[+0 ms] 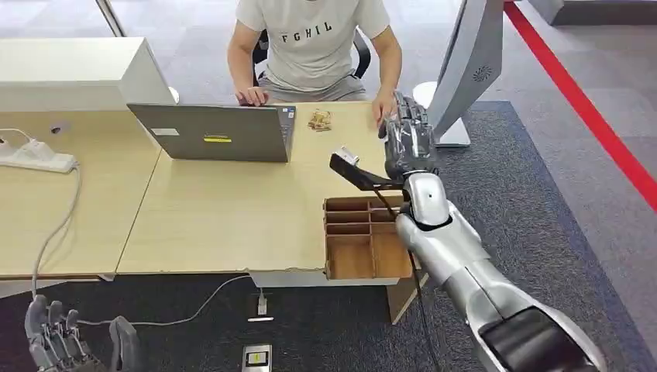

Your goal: Pass the card to the sensor for recognition and then transmit it.

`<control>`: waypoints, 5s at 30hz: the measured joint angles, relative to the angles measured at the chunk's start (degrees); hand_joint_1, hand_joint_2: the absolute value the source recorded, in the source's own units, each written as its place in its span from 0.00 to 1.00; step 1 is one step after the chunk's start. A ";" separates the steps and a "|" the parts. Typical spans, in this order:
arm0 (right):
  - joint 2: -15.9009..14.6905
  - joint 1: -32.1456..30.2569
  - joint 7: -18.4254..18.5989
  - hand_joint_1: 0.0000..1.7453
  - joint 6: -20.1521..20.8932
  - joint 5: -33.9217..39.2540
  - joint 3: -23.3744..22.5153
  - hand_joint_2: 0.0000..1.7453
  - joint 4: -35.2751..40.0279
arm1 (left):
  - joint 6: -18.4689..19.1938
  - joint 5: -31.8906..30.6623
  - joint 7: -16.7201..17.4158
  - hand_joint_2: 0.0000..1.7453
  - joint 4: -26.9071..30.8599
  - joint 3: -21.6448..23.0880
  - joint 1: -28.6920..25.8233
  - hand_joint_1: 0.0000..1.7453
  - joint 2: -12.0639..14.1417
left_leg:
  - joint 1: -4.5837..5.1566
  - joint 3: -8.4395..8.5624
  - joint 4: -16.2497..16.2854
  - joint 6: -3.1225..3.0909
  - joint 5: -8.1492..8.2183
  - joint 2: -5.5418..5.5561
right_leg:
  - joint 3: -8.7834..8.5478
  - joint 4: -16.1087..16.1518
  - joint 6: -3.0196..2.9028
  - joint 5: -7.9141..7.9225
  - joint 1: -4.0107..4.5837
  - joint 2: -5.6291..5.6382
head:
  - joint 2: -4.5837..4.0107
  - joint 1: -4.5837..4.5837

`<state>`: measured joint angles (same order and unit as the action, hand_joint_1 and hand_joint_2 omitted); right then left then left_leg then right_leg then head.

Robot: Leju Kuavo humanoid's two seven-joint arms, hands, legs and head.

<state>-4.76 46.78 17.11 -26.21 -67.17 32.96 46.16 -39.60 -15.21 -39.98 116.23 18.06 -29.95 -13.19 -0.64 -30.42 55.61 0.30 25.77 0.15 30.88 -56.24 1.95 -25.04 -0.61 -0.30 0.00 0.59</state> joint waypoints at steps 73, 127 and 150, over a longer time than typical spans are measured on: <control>-16.01 -20.77 -3.82 1.00 -12.94 18.44 0.35 1.00 3.22 | 0.00 -0.77 6.54 1.00 5.62 -16.77 -1.97 0.00 -6.87 | 0.02 -0.08 -0.03 -0.07 0.03 0.02 | -0.02 0.01 0.09 0.02 -0.02 -0.03 | 0.00 -0.02; -12.88 -26.69 -15.25 1.00 -13.07 24.83 -2.23 1.00 30.21 | 0.00 12.72 -0.15 1.00 5.64 -31.19 4.58 0.00 -6.87 | 0.00 0.21 -0.06 -0.10 0.01 -0.02 | -0.31 0.04 0.08 0.05 0.00 0.05 | 0.00 -0.02; 0.35 -10.25 -19.47 1.00 -12.98 12.59 -3.96 1.00 19.96 | 0.00 9.64 -0.15 1.00 5.62 -25.14 3.17 0.00 -6.87 | -0.02 -0.02 -0.06 -0.07 -0.04 -0.03 | -0.08 -0.03 0.10 0.09 0.01 0.06 | 0.00 0.00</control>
<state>-4.41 36.53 -2.36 -39.19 -54.58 29.00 66.11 -39.60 -5.57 -40.13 121.85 -7.08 -26.79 -20.06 -0.66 -30.44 55.55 0.23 25.72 0.12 30.79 -56.27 2.05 -24.95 -0.60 -0.24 0.00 0.59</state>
